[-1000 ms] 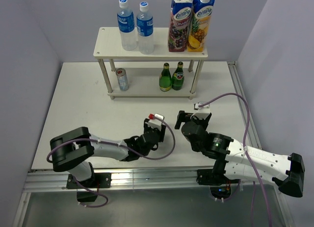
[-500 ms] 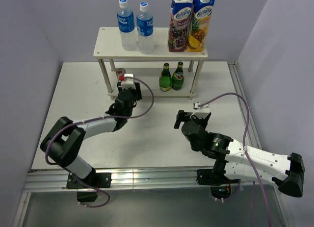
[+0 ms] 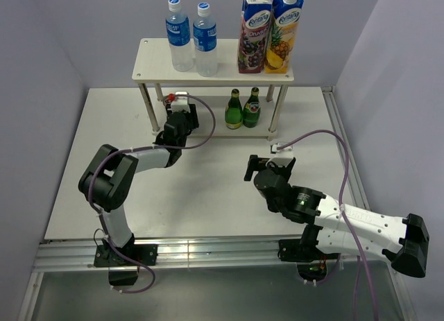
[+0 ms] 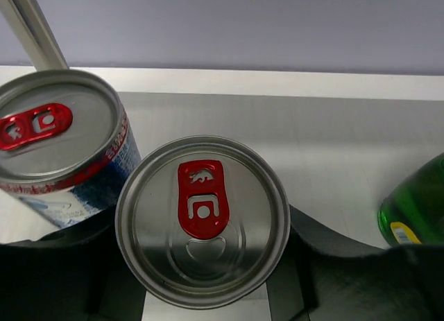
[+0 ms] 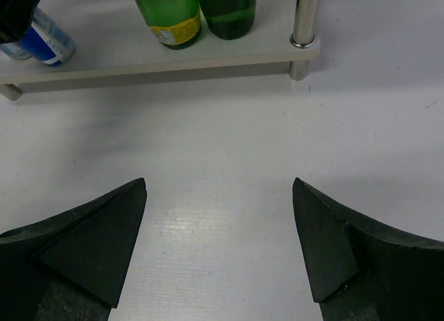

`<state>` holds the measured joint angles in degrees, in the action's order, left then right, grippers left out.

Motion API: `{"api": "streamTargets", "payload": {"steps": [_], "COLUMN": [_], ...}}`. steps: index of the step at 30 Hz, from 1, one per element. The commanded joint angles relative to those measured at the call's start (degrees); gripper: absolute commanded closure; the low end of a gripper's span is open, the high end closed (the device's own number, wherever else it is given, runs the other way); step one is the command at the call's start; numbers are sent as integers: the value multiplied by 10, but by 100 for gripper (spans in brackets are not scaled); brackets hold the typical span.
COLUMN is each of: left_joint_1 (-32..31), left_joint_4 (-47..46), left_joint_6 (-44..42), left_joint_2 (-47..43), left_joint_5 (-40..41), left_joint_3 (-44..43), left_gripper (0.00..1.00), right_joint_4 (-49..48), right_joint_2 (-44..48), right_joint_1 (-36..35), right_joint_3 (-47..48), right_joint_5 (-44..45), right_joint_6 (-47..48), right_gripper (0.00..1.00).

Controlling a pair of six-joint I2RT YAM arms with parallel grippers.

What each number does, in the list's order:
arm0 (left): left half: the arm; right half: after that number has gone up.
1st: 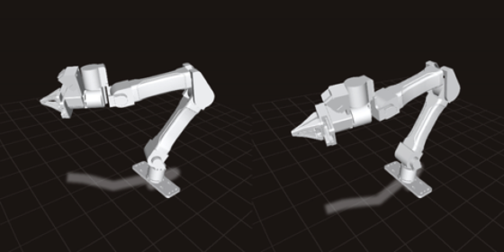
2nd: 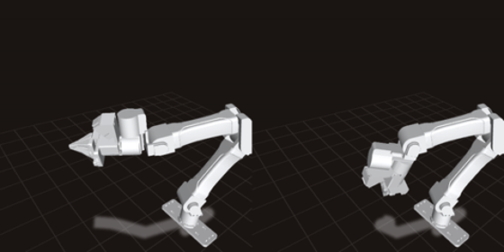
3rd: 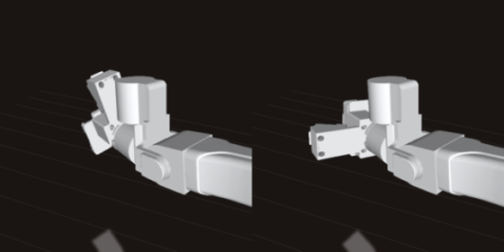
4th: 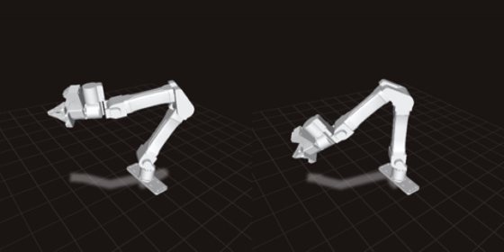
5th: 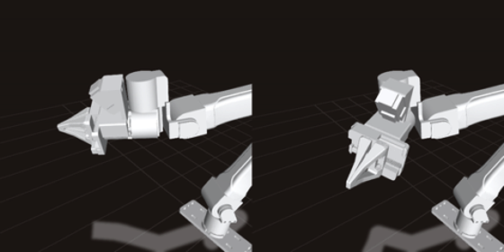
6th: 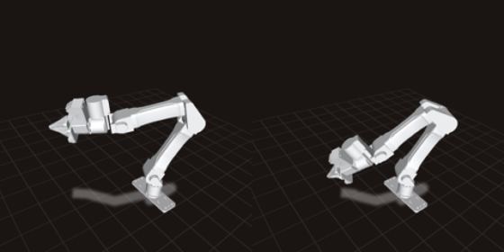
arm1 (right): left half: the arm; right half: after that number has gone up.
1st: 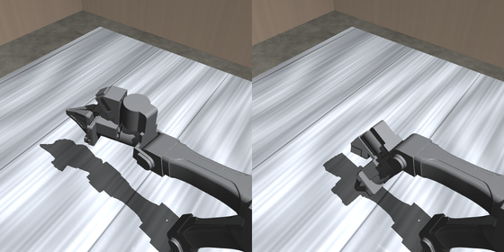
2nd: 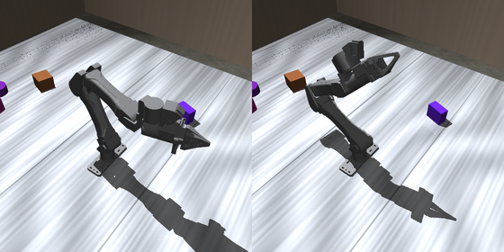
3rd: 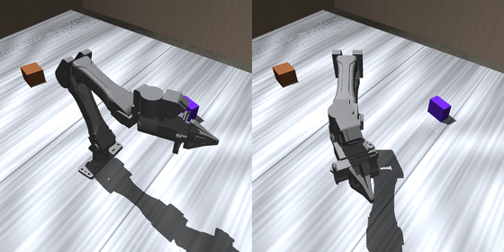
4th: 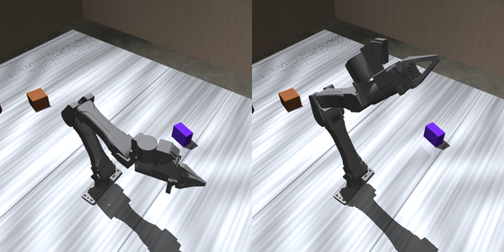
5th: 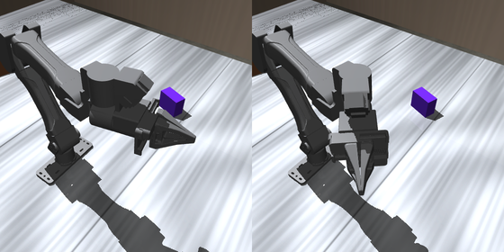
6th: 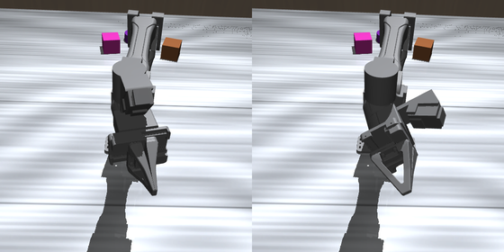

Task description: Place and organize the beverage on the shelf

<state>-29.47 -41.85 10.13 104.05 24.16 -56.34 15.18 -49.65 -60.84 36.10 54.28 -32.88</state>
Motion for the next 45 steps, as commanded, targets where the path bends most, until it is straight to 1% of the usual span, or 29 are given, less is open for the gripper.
{"api": "streamTargets", "payload": {"steps": [1, 6, 9, 10, 12, 13, 16, 20, 27, 34, 44, 45], "left_joint_1": [7, 7, 7, 7, 8, 7, 8, 7, -3, -25, -29, -30], "left_joint_4": [-75, -77, -64, -61, -56, -54, -48, -40, -27, -18, 19, 35], "left_joint_6": [-5, -4, -3, -3, -2, 0, 2, 8, 10, 15, 22, 23], "left_joint_2": [4, 12, 19, 20, 22, 23, 25, 22, 2, -40, -91, -103], "left_joint_5": [-8, -4, -3, -7, -9, -10, -10, -11, -5, 21, 44, 48], "left_joint_3": [-40, -42, -52, -55, -57, -59, -64, -63, -46, -1, 37, 45], "left_gripper": [100, 100, 80, 66, 49, 35, 18, 14, 14, 12, 12, 13], "right_joint_4": [-25, -29, -29, -30, -27, -26, -23, -17, -9, 7, 49, 53], "right_joint_2": [-8, -12, -14, -14, -14, -14, -8, 0, 15, 34, 75, 75], "right_joint_1": [6, 8, 7, 8, 8, 8, 8, 8, 8, 8, 8, 8], "right_joint_3": [-1, -1, 0, 0, 2, 2, 1, 0, -6, -15, -24, -23], "right_joint_5": [5, -1, -2, -2, -2, -2, -2, -1, -1, -1, -5, -6], "right_joint_6": [5, 6, 6, 6, 5, 5, 5, 1, -7, -23, -50, -53], "right_gripper": [8, 8, 8, 8, 8, 7, 8, 7, 7, 8, 8, 8]}}
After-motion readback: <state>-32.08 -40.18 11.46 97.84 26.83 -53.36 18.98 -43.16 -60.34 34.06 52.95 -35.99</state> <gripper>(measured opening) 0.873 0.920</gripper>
